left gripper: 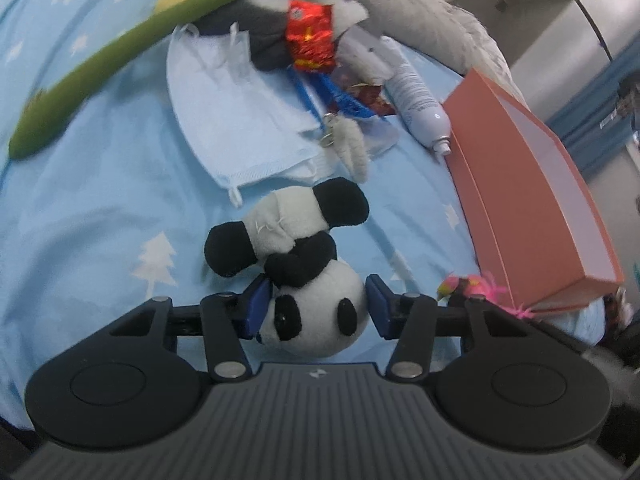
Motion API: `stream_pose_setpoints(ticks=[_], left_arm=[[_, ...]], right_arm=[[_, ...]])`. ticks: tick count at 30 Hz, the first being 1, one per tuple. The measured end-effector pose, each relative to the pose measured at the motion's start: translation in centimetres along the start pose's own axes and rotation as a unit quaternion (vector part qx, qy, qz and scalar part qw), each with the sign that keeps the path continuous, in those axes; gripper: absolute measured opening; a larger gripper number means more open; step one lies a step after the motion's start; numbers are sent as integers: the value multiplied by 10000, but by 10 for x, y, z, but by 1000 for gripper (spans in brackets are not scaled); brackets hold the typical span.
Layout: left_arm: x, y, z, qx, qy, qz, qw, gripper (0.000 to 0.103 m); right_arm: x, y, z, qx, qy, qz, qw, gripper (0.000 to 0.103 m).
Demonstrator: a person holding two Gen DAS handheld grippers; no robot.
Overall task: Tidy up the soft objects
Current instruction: 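Lift the panda with the left tool while the right tool carries the pink toy over the box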
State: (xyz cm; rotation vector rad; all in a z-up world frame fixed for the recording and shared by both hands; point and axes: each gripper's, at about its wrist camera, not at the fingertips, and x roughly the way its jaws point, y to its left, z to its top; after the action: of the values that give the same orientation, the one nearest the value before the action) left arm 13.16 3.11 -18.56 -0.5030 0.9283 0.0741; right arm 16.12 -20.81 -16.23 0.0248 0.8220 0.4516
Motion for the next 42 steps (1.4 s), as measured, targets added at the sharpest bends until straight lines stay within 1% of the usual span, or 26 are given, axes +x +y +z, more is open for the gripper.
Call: stream_pose_setpoints(ticks=[5, 12, 16, 21, 23, 27, 31, 35, 37, 42], left_arm=[[-11, -9, 6, 241, -39, -120, 9996, 57], [-43, -34, 23, 667, -382, -369, 9964, 57], [-67, -50, 38, 915, -625, -523, 9925, 57], [-91, -78, 55, 1242, -907, -716, 9855, 57], [-99, -90, 63, 1295, -971, -815, 9834, 57], [-112, -115, 77, 1455, -1103, -1061, 9774, 57], [-123, -146, 89, 1694, -1307, -1256, 9687, 57], [-127, -180, 98, 1862, -1389, -1474, 9614, 57], [-125, -199, 103, 1954, -1371, -1580, 9582, 57], [-106, -244, 114, 2192, -1189, -1773, 9520, 57]], right_arm=[[-14, -2, 11, 49, -204, -37, 9998, 24], [-47, 1, 32, 39, -657, 24, 9978, 24], [-68, 1, 48, -7, -956, 11, 9954, 24], [-92, -2, 72, -30, -1338, -24, 9910, 24], [-102, -4, 80, -51, -1494, -50, 9888, 24], [-123, -9, 102, -148, -1811, -177, 9832, 24], [-145, -20, 122, -206, -2151, -419, 9755, 24], [-160, -42, 138, -50, -2289, -559, 9718, 24], [-167, -54, 145, -3, -2335, -685, 9699, 24], [-171, -83, 156, 135, -2233, -1012, 9694, 24]])
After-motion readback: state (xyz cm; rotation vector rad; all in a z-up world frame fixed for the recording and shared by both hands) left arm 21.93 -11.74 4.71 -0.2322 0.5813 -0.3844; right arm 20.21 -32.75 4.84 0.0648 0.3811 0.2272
